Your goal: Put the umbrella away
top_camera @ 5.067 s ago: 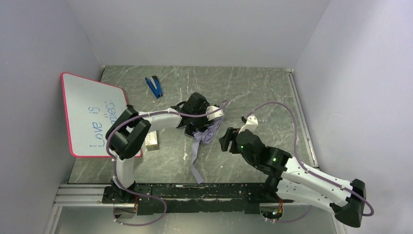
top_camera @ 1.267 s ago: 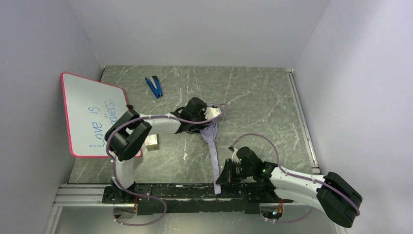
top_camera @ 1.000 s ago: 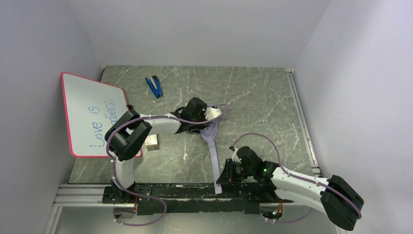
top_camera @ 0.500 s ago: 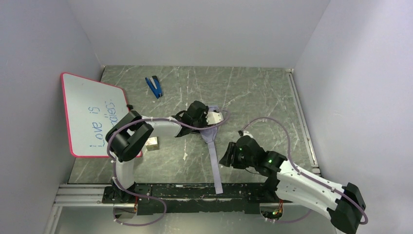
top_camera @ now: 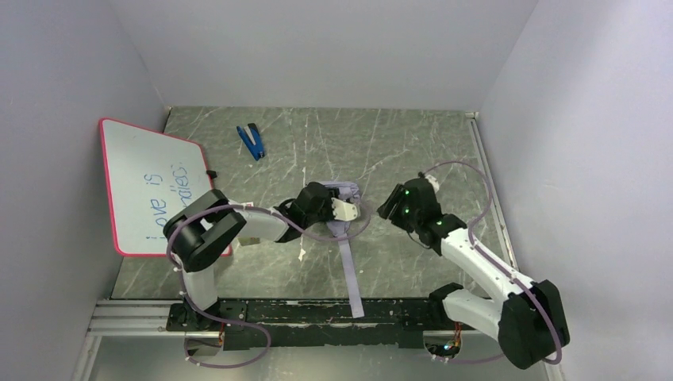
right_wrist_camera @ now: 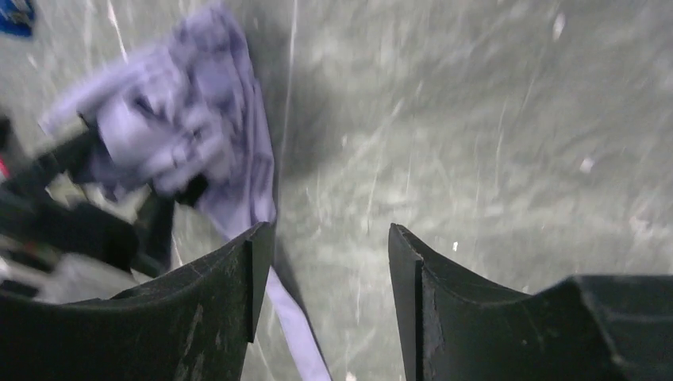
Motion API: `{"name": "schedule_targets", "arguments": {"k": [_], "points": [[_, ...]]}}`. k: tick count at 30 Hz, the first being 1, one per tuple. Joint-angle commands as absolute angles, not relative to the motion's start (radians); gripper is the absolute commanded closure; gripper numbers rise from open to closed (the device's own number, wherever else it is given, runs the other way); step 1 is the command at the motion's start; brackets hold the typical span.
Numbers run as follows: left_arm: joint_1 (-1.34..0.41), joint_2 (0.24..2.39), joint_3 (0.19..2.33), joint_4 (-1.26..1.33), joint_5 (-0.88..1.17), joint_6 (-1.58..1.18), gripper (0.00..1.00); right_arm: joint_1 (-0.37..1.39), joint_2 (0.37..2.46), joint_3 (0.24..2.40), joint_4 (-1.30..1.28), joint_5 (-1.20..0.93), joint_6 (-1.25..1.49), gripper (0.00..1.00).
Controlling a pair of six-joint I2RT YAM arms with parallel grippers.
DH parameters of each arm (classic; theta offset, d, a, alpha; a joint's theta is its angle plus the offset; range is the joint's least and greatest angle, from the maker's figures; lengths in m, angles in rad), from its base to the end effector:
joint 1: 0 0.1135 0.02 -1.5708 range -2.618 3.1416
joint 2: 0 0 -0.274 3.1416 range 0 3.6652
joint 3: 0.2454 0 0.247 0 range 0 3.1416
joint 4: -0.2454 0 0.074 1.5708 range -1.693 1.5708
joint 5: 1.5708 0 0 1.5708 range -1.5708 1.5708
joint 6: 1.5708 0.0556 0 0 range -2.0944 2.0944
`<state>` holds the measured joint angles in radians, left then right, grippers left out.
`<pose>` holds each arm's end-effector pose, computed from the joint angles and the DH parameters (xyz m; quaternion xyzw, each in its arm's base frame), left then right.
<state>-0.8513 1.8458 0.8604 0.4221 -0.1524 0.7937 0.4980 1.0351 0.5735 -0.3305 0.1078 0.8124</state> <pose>0.2606 -0.2846 0.1418 0.6150 0.6211 0.0528 0.4830 0.1893 0.0961 0.2041 0.1648 0.9092 0.1914 0.3309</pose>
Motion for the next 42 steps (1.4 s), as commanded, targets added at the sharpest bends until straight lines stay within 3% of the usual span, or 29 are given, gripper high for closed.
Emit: {"name": "schedule_targets", "arguments": {"k": [1,10,15,22,27,32,38,41,42], "points": [[-0.908,1.851,0.742,0.477,-0.163,0.892,0.95,0.360,1.069,0.608,-0.068,-0.026,0.693,0.40],[-1.037,1.964,0.654,0.789,-0.425,1.007,0.95,0.319,1.152,0.618,0.407,-0.075,0.476,0.36],[-1.076,2.030,0.620,0.961,-0.512,1.074,0.95,0.286,1.301,0.746,0.397,-0.269,0.225,0.34],[-1.130,2.091,0.597,1.050,-0.550,1.121,0.95,0.275,1.456,0.926,0.115,-0.700,-0.351,0.34],[-1.141,2.118,0.582,1.112,-0.573,1.151,0.95,0.277,1.590,1.129,-0.359,-0.988,-0.744,0.34],[-1.143,2.119,0.580,1.119,-0.571,1.158,0.95,0.299,1.724,1.275,-0.616,-1.004,-0.918,0.34],[-1.145,2.116,0.575,1.123,-0.571,1.163,0.95,0.383,1.830,1.366,-0.730,-0.890,-0.990,0.30],[-1.144,2.113,0.573,1.123,-0.569,1.164,0.95,0.412,1.871,1.394,-0.760,-0.848,-1.012,0.24],[-1.144,2.114,0.574,1.123,-0.568,1.164,0.95,0.417,1.881,1.405,-0.772,-0.843,-1.021,0.12]]}}
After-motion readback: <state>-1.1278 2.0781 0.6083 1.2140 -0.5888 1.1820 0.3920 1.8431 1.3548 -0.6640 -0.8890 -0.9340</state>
